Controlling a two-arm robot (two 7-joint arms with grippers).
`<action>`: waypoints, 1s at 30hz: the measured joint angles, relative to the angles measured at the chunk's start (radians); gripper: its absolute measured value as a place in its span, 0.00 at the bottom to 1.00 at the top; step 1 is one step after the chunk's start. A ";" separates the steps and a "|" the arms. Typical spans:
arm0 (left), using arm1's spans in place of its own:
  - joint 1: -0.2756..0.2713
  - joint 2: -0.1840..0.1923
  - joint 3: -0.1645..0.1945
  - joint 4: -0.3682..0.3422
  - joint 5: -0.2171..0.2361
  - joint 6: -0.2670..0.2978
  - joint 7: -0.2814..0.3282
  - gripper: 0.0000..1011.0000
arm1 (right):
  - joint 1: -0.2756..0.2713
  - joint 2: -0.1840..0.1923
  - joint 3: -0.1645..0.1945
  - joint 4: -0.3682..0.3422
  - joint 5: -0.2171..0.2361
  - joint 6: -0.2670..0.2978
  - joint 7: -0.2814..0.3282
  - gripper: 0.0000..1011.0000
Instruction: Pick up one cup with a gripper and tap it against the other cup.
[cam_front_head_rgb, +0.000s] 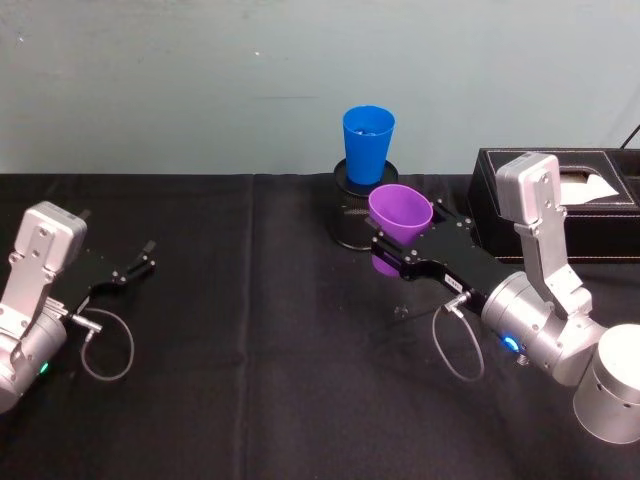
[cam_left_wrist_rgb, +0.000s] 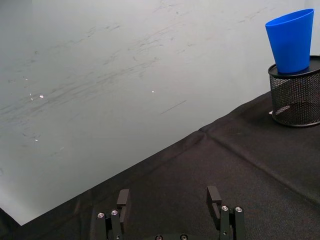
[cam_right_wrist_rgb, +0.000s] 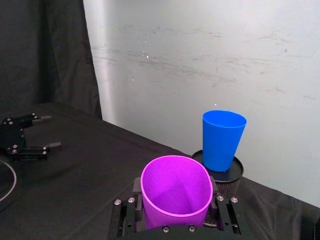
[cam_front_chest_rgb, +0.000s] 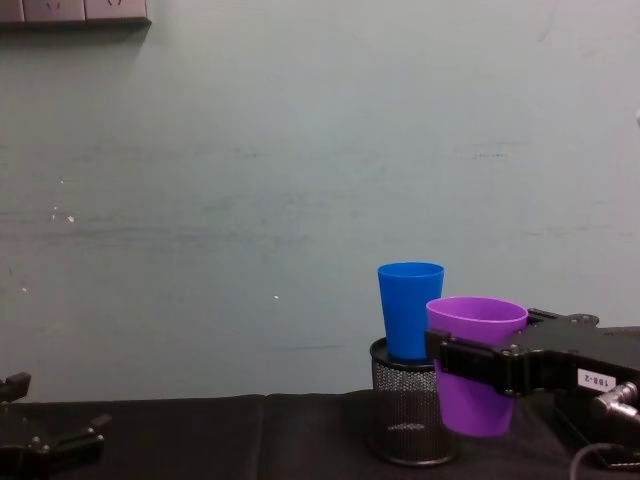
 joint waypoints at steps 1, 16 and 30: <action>0.000 0.000 0.000 0.000 0.000 0.000 0.000 0.99 | 0.000 0.000 0.000 0.000 0.000 0.000 0.000 0.71; 0.000 0.000 0.000 0.000 0.000 0.000 0.000 0.99 | 0.000 0.000 0.000 0.000 0.000 0.000 0.000 0.71; 0.000 0.000 0.000 0.000 0.000 0.000 0.000 0.99 | 0.000 0.000 0.000 0.000 0.000 0.000 0.000 0.71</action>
